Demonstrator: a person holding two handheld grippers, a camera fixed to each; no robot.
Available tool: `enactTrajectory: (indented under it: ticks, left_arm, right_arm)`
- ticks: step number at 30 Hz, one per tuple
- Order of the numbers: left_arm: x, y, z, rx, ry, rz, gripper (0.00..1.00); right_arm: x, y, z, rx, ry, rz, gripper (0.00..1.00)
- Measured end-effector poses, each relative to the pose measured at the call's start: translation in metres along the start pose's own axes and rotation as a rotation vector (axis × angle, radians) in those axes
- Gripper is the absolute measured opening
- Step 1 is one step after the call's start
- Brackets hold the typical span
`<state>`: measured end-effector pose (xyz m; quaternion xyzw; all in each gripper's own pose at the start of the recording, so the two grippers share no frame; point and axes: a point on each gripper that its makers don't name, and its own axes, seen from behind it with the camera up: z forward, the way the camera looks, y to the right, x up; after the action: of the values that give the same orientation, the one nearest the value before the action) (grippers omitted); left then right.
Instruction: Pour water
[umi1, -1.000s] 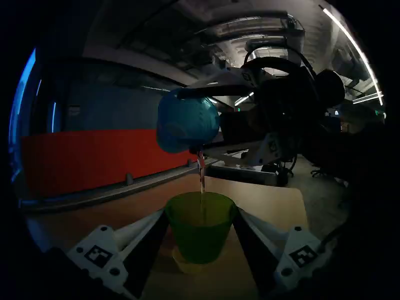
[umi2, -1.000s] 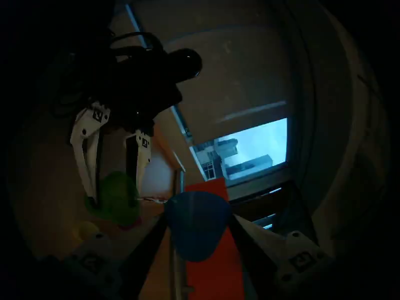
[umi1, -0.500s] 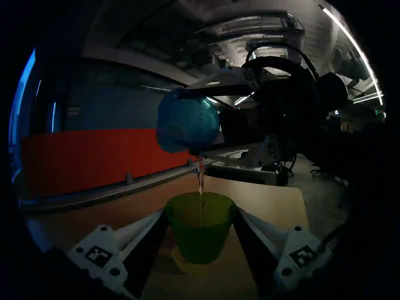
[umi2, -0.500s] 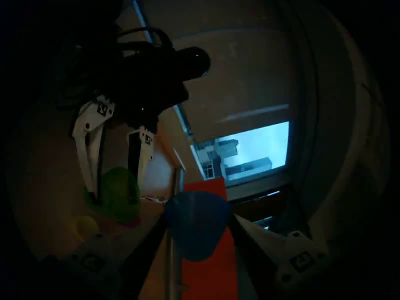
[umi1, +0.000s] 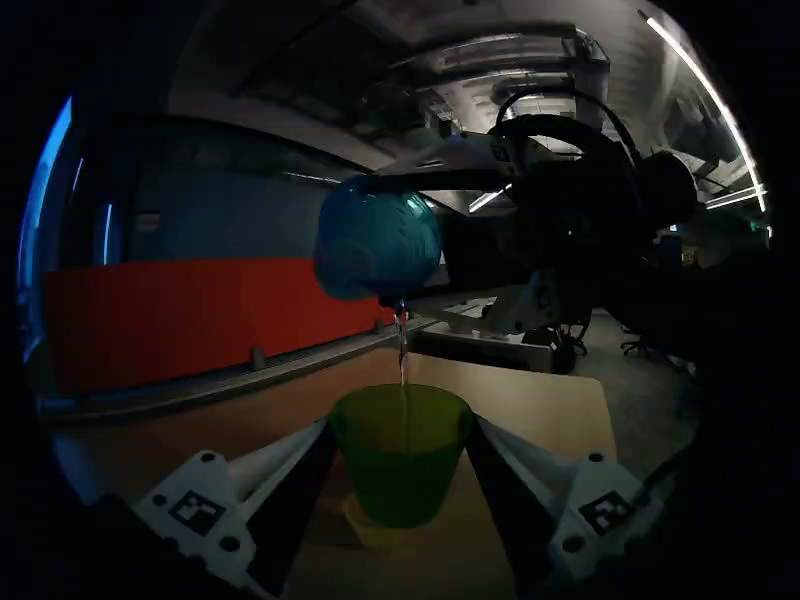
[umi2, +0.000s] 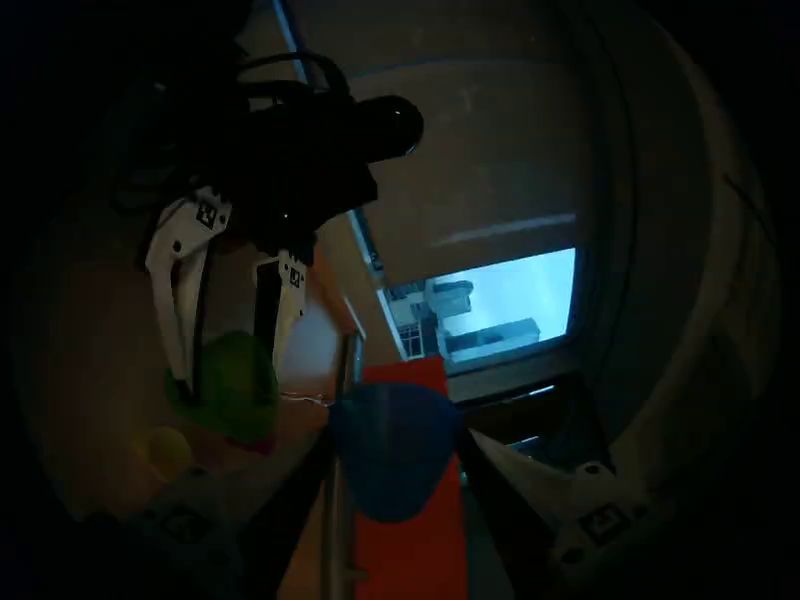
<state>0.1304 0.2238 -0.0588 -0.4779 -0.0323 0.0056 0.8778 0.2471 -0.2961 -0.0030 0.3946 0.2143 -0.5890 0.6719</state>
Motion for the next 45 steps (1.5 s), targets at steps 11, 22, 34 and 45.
enactTrajectory:
  ticks: [11,22,34,45]
  left_arm:
    - [0.001,-0.001,-0.001,0.001,0.001,-0.003,0.87]
    - [0.002,-0.003,-0.003,0.005,0.007,-0.011,0.87]
    - [0.003,-0.002,-0.004,0.004,0.006,-0.008,0.86]
    - [0.002,0.001,-0.004,0.004,0.004,-0.004,0.86]
  right_arm:
    - [0.001,0.004,-0.001,-0.007,0.001,-0.038,0.90]
    - [0.002,0.006,0.000,-0.013,-0.001,-0.081,0.90]
    - [0.005,0.010,0.000,-0.026,-0.001,-0.124,0.90]
    - [0.007,0.013,-0.001,-0.035,-0.004,-0.163,0.90]
